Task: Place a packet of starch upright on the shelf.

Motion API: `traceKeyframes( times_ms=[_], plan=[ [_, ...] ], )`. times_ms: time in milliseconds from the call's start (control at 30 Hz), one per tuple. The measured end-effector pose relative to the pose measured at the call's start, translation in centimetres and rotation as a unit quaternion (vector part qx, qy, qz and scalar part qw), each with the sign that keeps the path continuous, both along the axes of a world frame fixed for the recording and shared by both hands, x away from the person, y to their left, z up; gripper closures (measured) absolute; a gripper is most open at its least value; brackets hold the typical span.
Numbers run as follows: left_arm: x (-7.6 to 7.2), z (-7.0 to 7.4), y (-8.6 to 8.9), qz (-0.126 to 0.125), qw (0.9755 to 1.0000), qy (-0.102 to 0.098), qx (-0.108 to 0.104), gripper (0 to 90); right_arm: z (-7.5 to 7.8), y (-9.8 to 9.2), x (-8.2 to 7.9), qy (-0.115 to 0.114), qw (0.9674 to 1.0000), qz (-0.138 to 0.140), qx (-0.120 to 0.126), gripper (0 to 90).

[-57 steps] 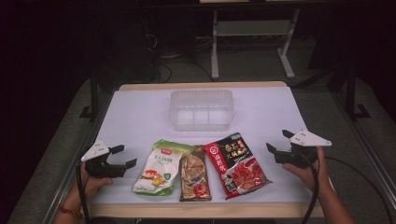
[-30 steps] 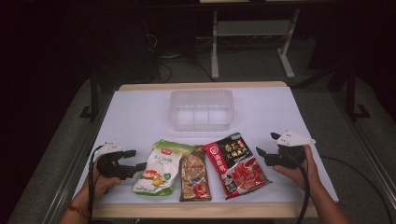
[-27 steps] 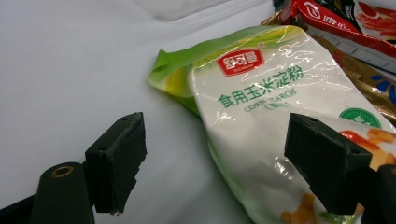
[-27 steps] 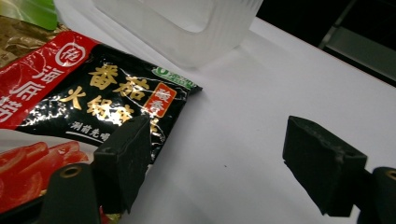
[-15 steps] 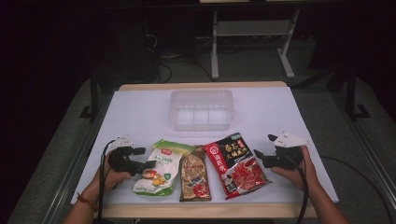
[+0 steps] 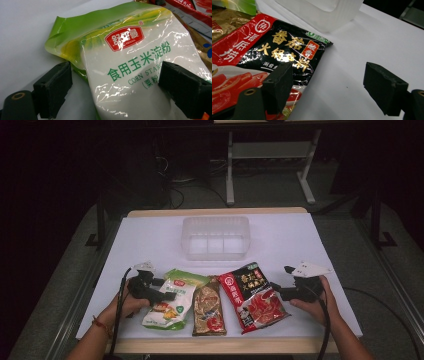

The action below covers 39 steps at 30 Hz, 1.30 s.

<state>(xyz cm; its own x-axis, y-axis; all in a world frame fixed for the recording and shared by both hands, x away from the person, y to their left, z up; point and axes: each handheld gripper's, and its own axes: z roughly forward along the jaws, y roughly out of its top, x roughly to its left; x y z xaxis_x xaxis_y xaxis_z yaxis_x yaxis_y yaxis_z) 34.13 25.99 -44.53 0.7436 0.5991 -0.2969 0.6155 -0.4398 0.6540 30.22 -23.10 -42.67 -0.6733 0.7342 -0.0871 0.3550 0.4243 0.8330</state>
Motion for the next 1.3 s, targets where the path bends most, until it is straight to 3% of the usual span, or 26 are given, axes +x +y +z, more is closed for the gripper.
traceKeyframes(
  times_ms=[200,400,467,500,533,633,733,800,933,1033,1133,1267,1300],
  plan=[
    [-0.3,0.1,-0.7,0.015,0.9996,-0.008,0.021,9.0,-0.1,0.2,0.0,0.004,1.0000,0.008,-0.001,23.2],
    [0.1,0.1,-0.6,0.015,0.9997,-0.008,0.016,9.1,0.0,0.1,-0.1,0.006,0.9999,0.010,0.001,23.2],
    [0.7,0.1,-0.3,0.038,0.9988,-0.024,0.019,8.9,-0.1,0.1,0.0,0.006,0.9999,0.011,0.001,23.3],
    [1.1,0.0,0.0,0.046,0.9986,-0.017,0.018,8.8,-0.1,0.0,0.0,0.008,0.9999,0.011,0.000,23.2],
    [1.8,0.0,0.0,0.035,0.9993,-0.013,0.010,8.9,-0.1,0.0,0.0,0.010,0.9999,0.012,0.002,23.3],
    [2.5,-0.1,-0.4,0.019,0.9995,-0.018,0.015,8.8,-0.2,0.1,0.1,0.012,0.9998,0.016,0.001,23.3],
    [2.8,-0.2,-0.7,0.016,0.9997,-0.017,0.012,7.3,-0.3,0.2,0.1,0.015,0.9997,0.019,-0.001,23.2],
    [3.0,-0.1,-1.1,0.006,0.9996,-0.015,0.021,3.0,-0.4,0.3,0.2,0.019,0.9996,0.022,-0.002,23.3],
    [3.6,0.0,-1.7,-0.010,0.9998,-0.008,0.018,3.4,-0.6,0.6,0.2,0.027,0.9992,0.030,-0.004,23.3],
    [3.8,0.1,-2.0,-0.020,0.9996,-0.006,0.020,7.6,-0.6,0.6,0.2,0.028,0.9990,0.035,-0.004,23.4],
    [3.9,0.1,-1.8,-0.021,0.9997,-0.003,0.008,19.9,-0.6,0.6,0.2,0.032,0.9988,0.035,-0.004,23.4],
    [4.3,0.1,-1.2,0.002,1.0000,0.002,-0.005,30.6,-0.8,0.5,0.3,0.039,0.9985,0.038,-0.001,23.4],
    [4.5,0.0,-1.0,0.021,0.9997,-0.006,-0.008,33.2,-0.8,0.5,0.4,0.041,0.9984,0.039,-0.003,23.4]
  ],
)
